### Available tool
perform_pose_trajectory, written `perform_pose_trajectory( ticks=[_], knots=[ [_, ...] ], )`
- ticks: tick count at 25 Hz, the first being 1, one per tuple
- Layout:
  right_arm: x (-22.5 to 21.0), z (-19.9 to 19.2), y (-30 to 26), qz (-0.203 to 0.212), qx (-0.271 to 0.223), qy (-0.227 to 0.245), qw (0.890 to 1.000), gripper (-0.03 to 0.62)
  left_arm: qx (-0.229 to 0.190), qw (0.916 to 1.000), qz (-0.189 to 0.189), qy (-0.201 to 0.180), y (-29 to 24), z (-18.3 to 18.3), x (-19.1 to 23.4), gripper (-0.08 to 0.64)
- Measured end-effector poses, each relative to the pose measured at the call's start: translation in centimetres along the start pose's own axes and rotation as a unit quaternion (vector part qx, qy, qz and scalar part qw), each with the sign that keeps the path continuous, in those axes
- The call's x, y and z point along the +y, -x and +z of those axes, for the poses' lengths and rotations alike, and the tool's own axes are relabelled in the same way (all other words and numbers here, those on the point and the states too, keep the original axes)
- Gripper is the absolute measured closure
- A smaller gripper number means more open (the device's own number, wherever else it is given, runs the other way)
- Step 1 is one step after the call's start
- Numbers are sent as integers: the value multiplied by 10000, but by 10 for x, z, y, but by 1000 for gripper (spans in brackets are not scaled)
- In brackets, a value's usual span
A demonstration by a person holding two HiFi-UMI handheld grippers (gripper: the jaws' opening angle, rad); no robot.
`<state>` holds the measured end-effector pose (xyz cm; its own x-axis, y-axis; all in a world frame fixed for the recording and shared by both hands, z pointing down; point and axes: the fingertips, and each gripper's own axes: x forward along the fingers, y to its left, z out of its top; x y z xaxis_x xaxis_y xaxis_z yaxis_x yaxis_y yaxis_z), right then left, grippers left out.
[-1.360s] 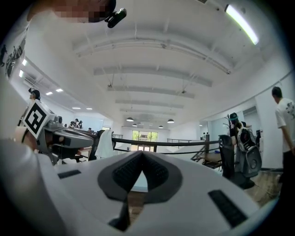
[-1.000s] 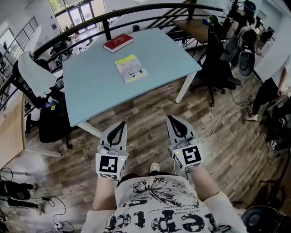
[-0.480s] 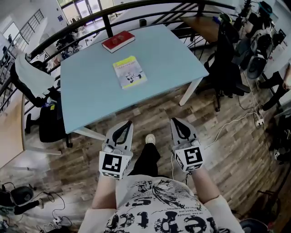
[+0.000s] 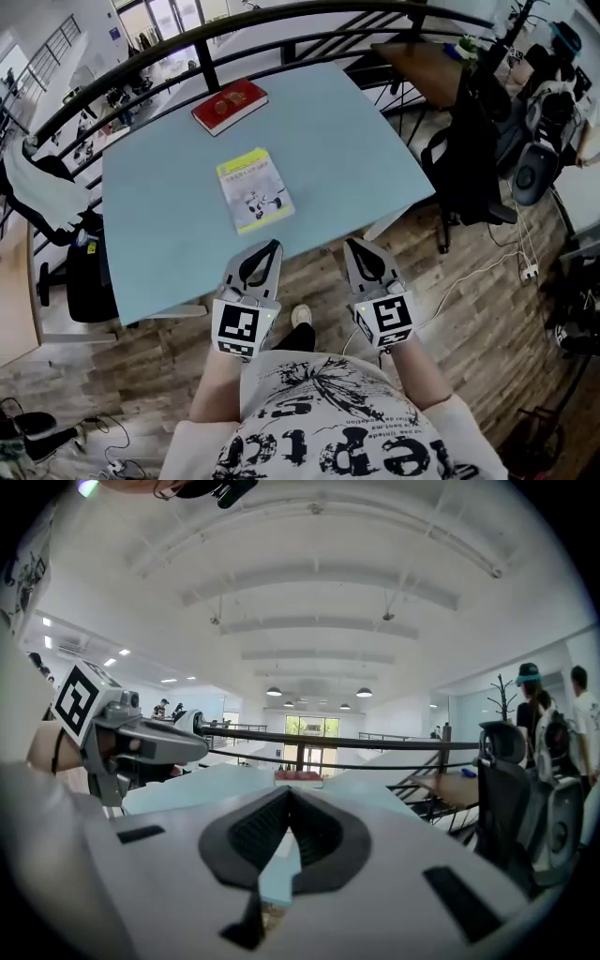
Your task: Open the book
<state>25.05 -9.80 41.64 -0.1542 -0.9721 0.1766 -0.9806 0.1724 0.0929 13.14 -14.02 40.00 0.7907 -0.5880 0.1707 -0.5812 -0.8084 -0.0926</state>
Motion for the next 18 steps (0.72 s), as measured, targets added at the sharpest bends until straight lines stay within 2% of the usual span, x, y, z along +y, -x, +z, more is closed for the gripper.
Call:
perform_pose_trajectory(
  ticks=[5, 9, 16, 18],
  knots=[
    [-26, 12, -70, 191, -32, 48, 9998, 581, 273, 9996, 86, 27, -59, -18, 39, 538],
    [-42, 7, -110, 439, 63, -31, 9990, 581, 608, 9972, 234, 363, -96, -46, 58, 538],
    [-69, -17, -161, 1178, 396, 49, 9922, 581, 1703, 9828, 317, 640, -160, -123, 50, 535],
    [-77, -23, -172, 1403, 462, 95, 9890, 581, 1971, 9769, 334, 753, -176, -143, 46, 498]
  ],
)
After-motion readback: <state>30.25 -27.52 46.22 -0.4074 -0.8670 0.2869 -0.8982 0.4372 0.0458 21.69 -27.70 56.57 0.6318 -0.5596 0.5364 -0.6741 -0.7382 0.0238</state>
